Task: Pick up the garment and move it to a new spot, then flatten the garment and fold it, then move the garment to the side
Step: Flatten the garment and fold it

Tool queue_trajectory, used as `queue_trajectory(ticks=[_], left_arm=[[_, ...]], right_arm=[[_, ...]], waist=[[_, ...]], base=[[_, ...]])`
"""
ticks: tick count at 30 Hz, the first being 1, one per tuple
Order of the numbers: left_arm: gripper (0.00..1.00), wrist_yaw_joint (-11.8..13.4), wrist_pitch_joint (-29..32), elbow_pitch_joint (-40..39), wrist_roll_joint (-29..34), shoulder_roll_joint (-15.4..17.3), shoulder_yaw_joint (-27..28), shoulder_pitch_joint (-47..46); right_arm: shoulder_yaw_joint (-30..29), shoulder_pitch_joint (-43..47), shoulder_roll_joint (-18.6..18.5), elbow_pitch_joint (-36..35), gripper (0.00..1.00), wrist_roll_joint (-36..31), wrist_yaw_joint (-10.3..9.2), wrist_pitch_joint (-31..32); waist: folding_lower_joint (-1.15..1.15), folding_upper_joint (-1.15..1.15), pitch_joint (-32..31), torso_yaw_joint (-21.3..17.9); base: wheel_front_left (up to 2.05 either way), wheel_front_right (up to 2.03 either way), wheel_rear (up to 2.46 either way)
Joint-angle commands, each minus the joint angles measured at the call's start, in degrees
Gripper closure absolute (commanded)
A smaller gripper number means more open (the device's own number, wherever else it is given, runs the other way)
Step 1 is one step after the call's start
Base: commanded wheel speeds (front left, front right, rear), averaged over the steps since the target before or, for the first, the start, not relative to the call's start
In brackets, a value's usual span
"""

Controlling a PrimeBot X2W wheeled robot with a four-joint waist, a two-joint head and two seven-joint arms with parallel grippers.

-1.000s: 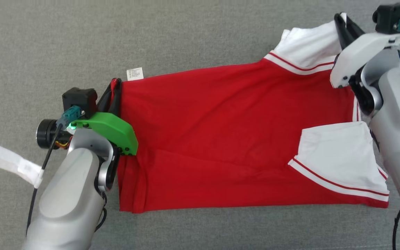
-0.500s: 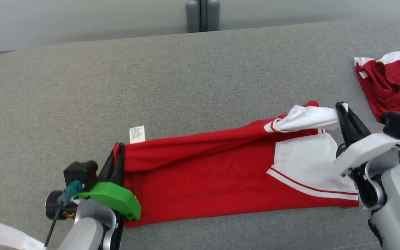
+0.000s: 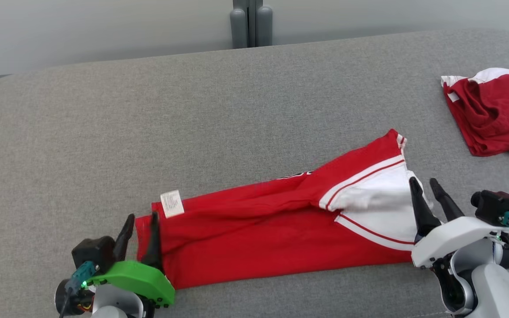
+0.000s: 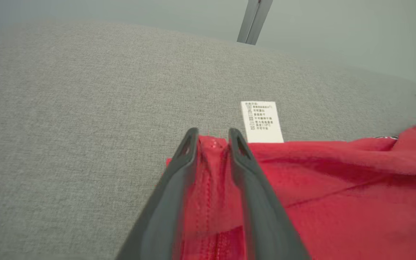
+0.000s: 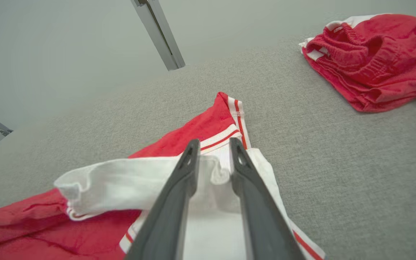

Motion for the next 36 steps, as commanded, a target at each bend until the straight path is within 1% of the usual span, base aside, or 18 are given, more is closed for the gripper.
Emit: queue_trajectory(ticks=[1, 4, 10, 13, 16, 22, 30, 36], left_arm=[[0.0, -0.1, -0.8, -0.6, -0.3, 0.2, 0.5, 1.7], [0.0, 0.7, -2.0, -2.9, -0.8, 0.6, 1.6, 3.8], [0.0, 3.4, -4.1, -8.6, -0.8, 1.2, 5.5, 7.6], [0.0, 4.7, -4.5, -10.0, -0.2, 1.4, 6.9, 8.8], [0.0, 5.0, -4.6, -10.5, 0.1, 1.2, 7.3, 9.2], [0.0, 5.2, -4.7, -10.5, 0.3, 0.6, 7.4, 9.3], [0.0, 5.1, -4.8, -10.2, 0.3, 0.6, 7.4, 8.4], [0.0, 5.5, -4.8, -10.3, 0.5, 0.5, 7.3, 8.1]], right_arm=[[-0.9, 1.4, 0.3, -0.7, 0.0, -0.7, -0.09, -0.5], [-3.0, 3.3, 1.1, -1.9, 0.0, -1.4, -0.09, -1.3], [-6.6, 5.9, 2.3, -3.6, 0.0, -2.8, -0.09, -1.5], [-7.2, 5.8, 2.6, -3.5, 0.0, -4.1, -0.09, -0.5], [-7.3, 4.8, 2.6, -2.6, 0.0, -5.6, -0.09, 1.4], [-7.5, 1.6, 0.7, 1.5, 0.0, -8.3, -0.09, 5.9], [-6.3, -2.5, -3.1, 9.9, 0.0, -11.0, -0.09, 12.9], [-5.5, -4.7, -4.6, 15.5, 0.0, -10.0, -0.09, 15.6]], waist=[[0.0, 0.0, -0.2, 0.0], [0.0, 0.0, -0.4, 0.0], [0.0, 0.0, -1.1, 0.5], [0.0, 0.0, -1.6, 0.9], [0.0, 0.0, -2.0, 1.3], [0.0, 0.0, -2.6, 3.1], [0.0, 0.0, -2.1, 6.2], [0.0, 0.0, -1.7, 8.3]], base=[[0.0, 0.0, 0.0], [0.0, 0.0, 0.0], [0.0, 0.0, 0.0], [0.0, 0.0, 0.0], [0.0, 0.0, 0.0], [0.0, 0.0, 0.0], [0.0, 0.0, 0.0], [0.0, 0.0, 0.0]])
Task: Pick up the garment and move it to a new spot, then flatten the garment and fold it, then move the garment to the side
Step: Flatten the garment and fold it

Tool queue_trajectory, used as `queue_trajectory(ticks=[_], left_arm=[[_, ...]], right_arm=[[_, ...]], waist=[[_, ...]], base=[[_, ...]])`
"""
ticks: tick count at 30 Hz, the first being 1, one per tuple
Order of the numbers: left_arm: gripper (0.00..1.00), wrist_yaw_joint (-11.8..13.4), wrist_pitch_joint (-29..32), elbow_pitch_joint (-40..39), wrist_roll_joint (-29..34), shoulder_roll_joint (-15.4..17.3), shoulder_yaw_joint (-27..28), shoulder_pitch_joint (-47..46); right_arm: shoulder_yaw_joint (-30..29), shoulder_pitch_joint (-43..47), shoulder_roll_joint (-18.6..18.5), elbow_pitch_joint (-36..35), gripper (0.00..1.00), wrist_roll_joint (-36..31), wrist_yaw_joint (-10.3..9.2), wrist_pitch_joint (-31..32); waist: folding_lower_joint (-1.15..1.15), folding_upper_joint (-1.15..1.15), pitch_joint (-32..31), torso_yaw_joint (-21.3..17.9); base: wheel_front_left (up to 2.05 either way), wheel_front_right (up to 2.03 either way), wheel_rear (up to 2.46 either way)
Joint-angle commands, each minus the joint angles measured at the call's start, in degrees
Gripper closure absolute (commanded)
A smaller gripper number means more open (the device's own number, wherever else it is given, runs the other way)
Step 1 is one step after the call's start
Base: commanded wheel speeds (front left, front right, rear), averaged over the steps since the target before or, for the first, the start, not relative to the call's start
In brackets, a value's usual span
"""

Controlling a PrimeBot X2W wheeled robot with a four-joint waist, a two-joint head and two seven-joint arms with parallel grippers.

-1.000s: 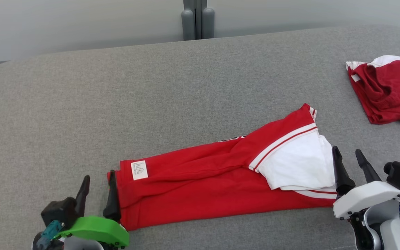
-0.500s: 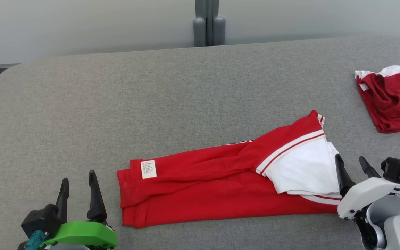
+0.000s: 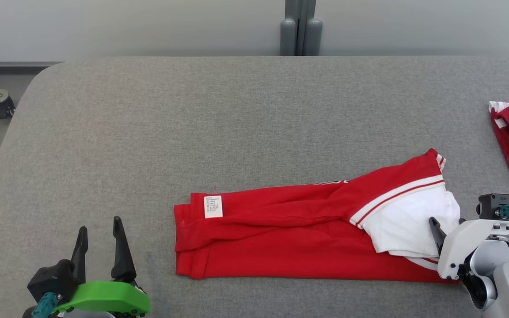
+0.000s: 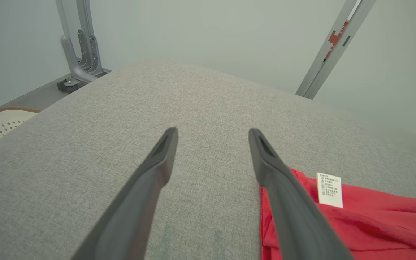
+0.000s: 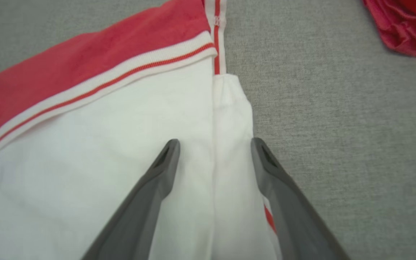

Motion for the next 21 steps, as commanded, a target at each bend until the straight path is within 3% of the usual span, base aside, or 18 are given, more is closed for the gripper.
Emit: queue_trajectory(ticks=[1, 9, 11, 14, 21], left_arm=[[0.0, 0.3, -0.3, 0.0, 0.6, -0.1, 0.1, -0.4], [0.0, 0.5, 0.2, -0.4, 0.9, 0.1, -0.6, -0.2], [0.0, 0.7, 0.3, -0.5, 0.9, 0.3, -0.7, 0.0], [0.0, 1.0, 0.3, -0.6, 0.9, 0.5, -0.8, 0.3], [0.0, 1.3, 0.9, -0.9, 0.9, 1.0, -0.9, 1.1]], right_arm=[[0.1, -0.6, -0.4, 1.1, 0.0, 0.3, -0.09, 0.4], [2.6, -1.0, -0.4, 6.9, 0.0, 2.3, -0.04, 3.9], [3.6, -1.3, -0.1, 7.5, 0.54, 2.9, 0.04, 3.6], [4.9, -1.8, 0.1, 7.8, 1.0, 3.6, 0.05, 2.5], [5.0, -3.4, -1.5, 8.2, 1.0, 4.3, -0.1, -1.8]], waist=[[0.0, 0.0, 0.2, 1.0], [0.0, 0.0, -0.1, 2.3], [0.0, 0.0, -0.2, 2.2], [0.0, 0.0, -0.4, 1.9], [0.0, 0.0, -1.4, 0.0]], base=[[0.0, 0.0, 0.0], [0.0, 0.0, 0.0], [0.0, 0.0, 0.0], [0.0, 0.0, 0.0], [0.0, 0.0, 0.0]])
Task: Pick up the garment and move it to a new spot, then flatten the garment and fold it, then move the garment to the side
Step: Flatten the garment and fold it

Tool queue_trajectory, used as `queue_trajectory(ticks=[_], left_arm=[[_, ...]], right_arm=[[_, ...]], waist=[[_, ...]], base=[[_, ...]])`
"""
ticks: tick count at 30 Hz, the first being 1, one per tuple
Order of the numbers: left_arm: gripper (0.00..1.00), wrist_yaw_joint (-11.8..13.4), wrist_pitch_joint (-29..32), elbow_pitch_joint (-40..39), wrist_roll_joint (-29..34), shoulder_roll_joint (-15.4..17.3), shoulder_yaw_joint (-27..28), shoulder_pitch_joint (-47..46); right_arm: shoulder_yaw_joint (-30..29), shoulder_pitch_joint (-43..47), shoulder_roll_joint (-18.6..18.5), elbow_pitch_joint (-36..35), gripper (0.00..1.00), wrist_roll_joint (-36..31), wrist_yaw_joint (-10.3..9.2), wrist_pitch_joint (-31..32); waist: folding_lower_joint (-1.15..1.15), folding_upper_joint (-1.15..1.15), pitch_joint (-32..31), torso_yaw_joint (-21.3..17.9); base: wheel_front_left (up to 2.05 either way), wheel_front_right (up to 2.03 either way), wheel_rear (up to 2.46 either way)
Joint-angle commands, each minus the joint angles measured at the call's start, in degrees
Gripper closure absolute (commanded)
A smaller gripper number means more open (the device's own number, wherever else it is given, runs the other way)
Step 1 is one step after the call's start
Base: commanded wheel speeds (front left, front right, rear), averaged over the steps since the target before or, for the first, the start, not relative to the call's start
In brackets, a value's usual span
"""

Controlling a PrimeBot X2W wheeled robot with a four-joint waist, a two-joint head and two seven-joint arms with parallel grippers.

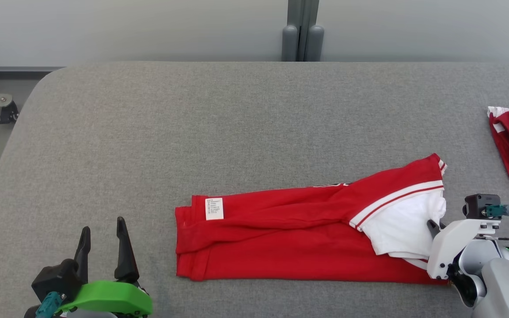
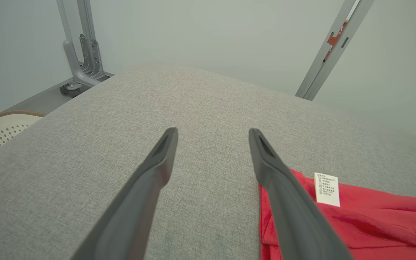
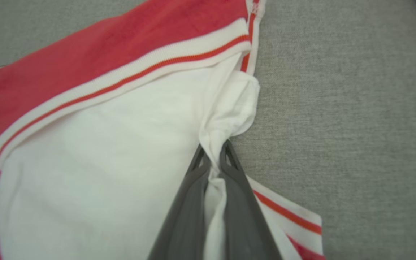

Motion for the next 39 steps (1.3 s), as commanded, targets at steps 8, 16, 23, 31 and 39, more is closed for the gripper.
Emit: queue_trajectory(ticks=[8, 16, 23, 31, 39], left_arm=[[0.0, 0.5, 0.3, -0.4, -0.2, 0.7, 0.1, 1.6], [0.0, 0.8, 0.4, -0.7, -0.2, 0.9, -0.2, 1.5], [0.0, 0.6, 0.7, -0.5, 0.1, 1.0, -0.9, 0.5], [0.0, 0.5, 0.8, -0.3, -0.1, 1.1, -1.0, 0.0], [0.0, 0.4, 0.9, -0.1, -0.3, 1.2, -1.3, -0.2]], right_arm=[[-3.6, 1.0, -3.1, -1.6, 1.0, 0.8, -0.12, -4.2], [-6.2, 3.4, -2.9, -9.0, 1.0, 1.1, -0.11, -5.9], [-1.4, 5.3, -0.4, -18.4, 1.0, 1.9, -0.11, -4.6], [7.3, 7.7, 3.3, -27.6, 1.0, 2.2, -0.11, -2.9], [17.8, 6.2, 7.0, -27.3, 1.0, 3.5, -0.11, -2.6]], waist=[[0.0, 0.0, -1.4, -4.2], [0.0, 0.0, -1.2, -7.5], [0.0, 0.0, -1.2, -7.8], [0.0, 0.0, -1.9, -5.0], [0.0, 0.0, -2.6, -1.4]], base=[[0.0, 0.0, 0.0], [0.0, 0.0, 0.0], [0.0, 0.0, 0.0], [0.0, 0.0, 0.0], [0.0, 0.0, 0.0]])
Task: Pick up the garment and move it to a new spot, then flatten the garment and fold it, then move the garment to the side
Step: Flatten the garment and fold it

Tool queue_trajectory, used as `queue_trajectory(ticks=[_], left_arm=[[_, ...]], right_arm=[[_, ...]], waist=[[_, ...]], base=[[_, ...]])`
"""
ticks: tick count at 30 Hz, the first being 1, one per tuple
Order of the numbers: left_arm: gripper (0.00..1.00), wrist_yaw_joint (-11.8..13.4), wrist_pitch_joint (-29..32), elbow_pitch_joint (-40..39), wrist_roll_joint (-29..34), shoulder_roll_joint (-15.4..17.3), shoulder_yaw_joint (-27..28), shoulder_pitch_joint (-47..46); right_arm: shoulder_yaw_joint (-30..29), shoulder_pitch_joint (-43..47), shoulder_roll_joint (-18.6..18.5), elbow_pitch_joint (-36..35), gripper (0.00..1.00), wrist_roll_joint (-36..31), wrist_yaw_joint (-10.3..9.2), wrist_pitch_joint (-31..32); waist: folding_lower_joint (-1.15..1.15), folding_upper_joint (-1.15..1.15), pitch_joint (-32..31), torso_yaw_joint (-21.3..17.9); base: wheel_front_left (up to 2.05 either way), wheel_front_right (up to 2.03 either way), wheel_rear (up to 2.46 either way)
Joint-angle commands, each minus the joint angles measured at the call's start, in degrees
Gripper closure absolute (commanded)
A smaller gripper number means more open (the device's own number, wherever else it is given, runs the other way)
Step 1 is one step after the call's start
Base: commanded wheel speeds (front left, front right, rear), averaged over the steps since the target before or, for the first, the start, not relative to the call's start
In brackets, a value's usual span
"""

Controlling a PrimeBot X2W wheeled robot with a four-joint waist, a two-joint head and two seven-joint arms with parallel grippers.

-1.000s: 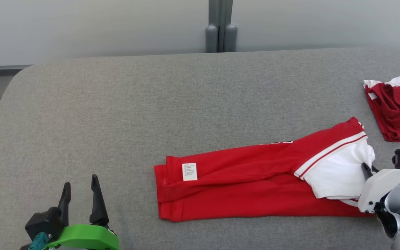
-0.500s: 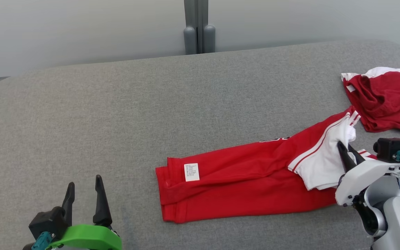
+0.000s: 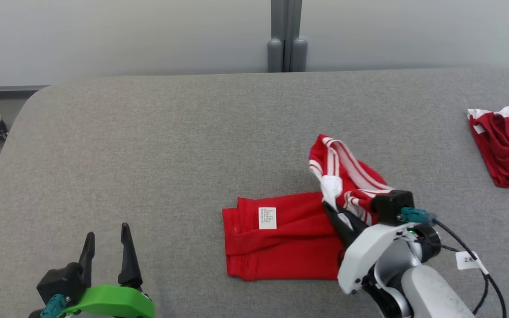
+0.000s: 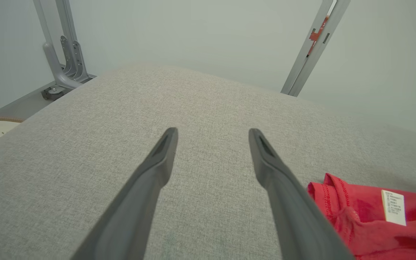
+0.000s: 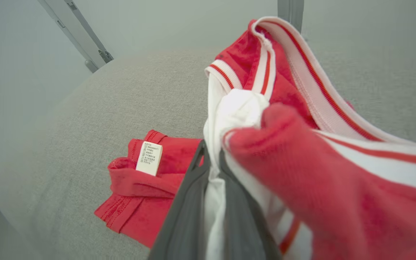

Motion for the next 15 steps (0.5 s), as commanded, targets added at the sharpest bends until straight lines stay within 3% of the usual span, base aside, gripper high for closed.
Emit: queue_trajectory(ticks=[1, 15], left_arm=[[0.0, 0.0, 0.0, 0.0, -0.2, 0.4, 0.0, -1.0], [0.0, -0.4, -0.4, 1.0, -0.3, -0.6, -0.7, -2.3]], right_arm=[[1.5, -1.2, 0.4, 0.8, 1.0, 0.6, -0.1, -0.4], [13.9, -9.6, 1.6, 15.5, 1.0, 7.3, -0.09, -5.5]], waist=[[0.0, 0.0, -0.3, 1.5], [0.0, 0.0, 0.5, 6.5]], base=[[0.0, 0.0, 0.0], [0.0, 0.0, 0.0]])
